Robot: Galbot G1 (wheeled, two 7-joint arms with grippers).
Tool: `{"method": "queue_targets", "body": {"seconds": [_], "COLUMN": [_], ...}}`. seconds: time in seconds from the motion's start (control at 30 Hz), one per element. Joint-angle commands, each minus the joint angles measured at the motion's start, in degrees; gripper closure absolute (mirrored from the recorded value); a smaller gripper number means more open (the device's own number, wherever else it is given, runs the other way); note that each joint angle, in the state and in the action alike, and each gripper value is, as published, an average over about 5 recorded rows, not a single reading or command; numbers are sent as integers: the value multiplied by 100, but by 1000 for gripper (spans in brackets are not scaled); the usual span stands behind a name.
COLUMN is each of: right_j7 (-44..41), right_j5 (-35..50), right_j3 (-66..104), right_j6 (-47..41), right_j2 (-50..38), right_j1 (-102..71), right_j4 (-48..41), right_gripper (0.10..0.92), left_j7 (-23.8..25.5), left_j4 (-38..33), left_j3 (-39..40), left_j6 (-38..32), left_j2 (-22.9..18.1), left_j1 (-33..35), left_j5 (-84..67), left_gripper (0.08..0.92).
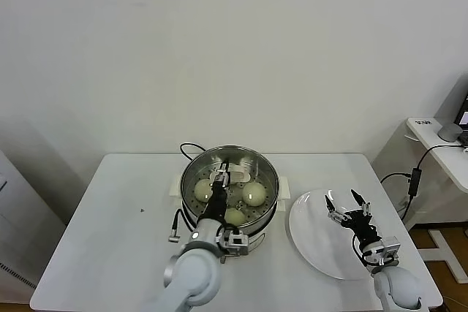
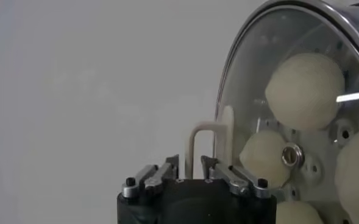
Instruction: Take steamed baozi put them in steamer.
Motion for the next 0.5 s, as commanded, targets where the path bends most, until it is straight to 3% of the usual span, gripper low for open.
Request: {"method": "queue_targets", "body": {"seconds": [0.03,0.17,0.3,0.4,0.5], "right_j7": [-28,112,422,648,774], "right_j5": [14,70,114,89,11], "right_j3": [-3,-24,-1,9,44], "right_j6": [-42,-176,-325,-457,-548], "right_j2": [0,30,107,99,110], "right_j1": [23,-1,-47,-118,-196], "right_j4": [23,105,177,296,404], "right_gripper": [203,203,203,203,203], "left_j7": [579,-101,-694,-1137,-1477], "left_j4": [-1923,-1928,-1921,-1781,-1338], "left_j3": [-1020,-1873,-2988,-3937,-4574], "left_j6": [-1130,-1600,-1488,-1095,-920], "left_j2": [960,1112,1093,993,899], "left_j1": [666,471,457,624,799], "left_j5": [-3393,-6283,-9216,-10712,-11232], "left_gripper": [461,323,219,184,178]}}
